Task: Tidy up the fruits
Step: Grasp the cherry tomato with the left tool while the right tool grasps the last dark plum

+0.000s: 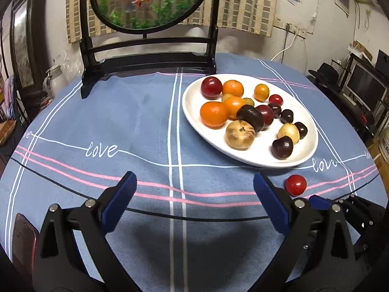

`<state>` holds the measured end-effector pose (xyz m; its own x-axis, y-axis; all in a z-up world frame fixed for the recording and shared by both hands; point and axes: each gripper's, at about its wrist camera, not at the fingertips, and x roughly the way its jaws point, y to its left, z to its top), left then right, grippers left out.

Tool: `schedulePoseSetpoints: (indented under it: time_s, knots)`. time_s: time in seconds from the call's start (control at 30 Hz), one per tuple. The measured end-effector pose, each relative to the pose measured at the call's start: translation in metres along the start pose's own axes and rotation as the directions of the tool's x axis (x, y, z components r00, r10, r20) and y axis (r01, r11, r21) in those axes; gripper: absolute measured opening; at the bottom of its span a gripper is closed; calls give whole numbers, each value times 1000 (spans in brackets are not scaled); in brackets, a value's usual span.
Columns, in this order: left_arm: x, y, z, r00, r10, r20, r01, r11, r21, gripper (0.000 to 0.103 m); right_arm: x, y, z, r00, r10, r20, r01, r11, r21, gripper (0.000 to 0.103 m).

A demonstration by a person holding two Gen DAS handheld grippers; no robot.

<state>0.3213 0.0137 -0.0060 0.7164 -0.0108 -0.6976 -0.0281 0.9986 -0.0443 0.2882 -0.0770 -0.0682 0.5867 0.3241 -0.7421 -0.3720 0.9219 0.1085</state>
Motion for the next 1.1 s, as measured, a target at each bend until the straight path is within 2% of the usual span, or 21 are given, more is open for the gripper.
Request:
schedulePoseSetpoints:
  time_s: [0.23, 0.27, 0.3, 0.43, 0.53, 0.63, 0.77, 0.87, 0.97, 1.03, 1.1]
  knots:
    - [-3, -4, 0, 1000, -5, 7, 5, 1000, 20, 98, 9, 0, 3, 1000, 3, -26, -3, 1000, 17, 44]
    - [-3, -4, 0, 1000, -6, 9, 6, 1000, 20, 98, 9, 0, 3, 1000, -1, -26, 1, 1000, 16, 41]
    - [-3, -4, 0, 1000, -6, 9, 6, 1000, 19, 98, 9, 0, 3, 1000, -5, -25, 5, 1000, 15, 34]
    - [-3, -4, 0, 1000, -6, 7, 6, 1000, 17, 98, 8, -1, 2, 1000, 1, -31, -1, 1000, 21, 31]
    - [-3, -4, 0, 1000, -8, 5, 8, 1000, 19, 98, 0, -4, 3, 999, 41, -35, -39, 998, 44, 31]
    - [-1, -4, -1, 1000, -7, -4, 7, 1000, 23, 98, -18, -12, 9, 999, 49, 19, -51, 996, 71, 31]
    - [2, -7, -3, 1000, -12, -14, 13, 999, 33, 98, -40, -30, 13, 995, -17, 97, 6, 994, 108, 31]
    - [4, -14, -5, 999, -43, -31, 45, 997, 56, 98, -48, -47, 15, 993, -36, 115, 17, 987, 163, 31]
    - [3, -33, -9, 988, -137, -72, 144, 983, 112, 97, -52, -57, 17, 992, -28, 124, 2, 979, 203, 31]
    - [1, -52, -12, 978, -187, -89, 200, 967, 159, 93, -57, -61, 17, 991, -27, 134, -2, 977, 215, 31]
    - [2, -71, -15, 971, -213, -105, 232, 949, 214, 80, -60, -61, 16, 989, -34, 144, 2, 977, 215, 31]
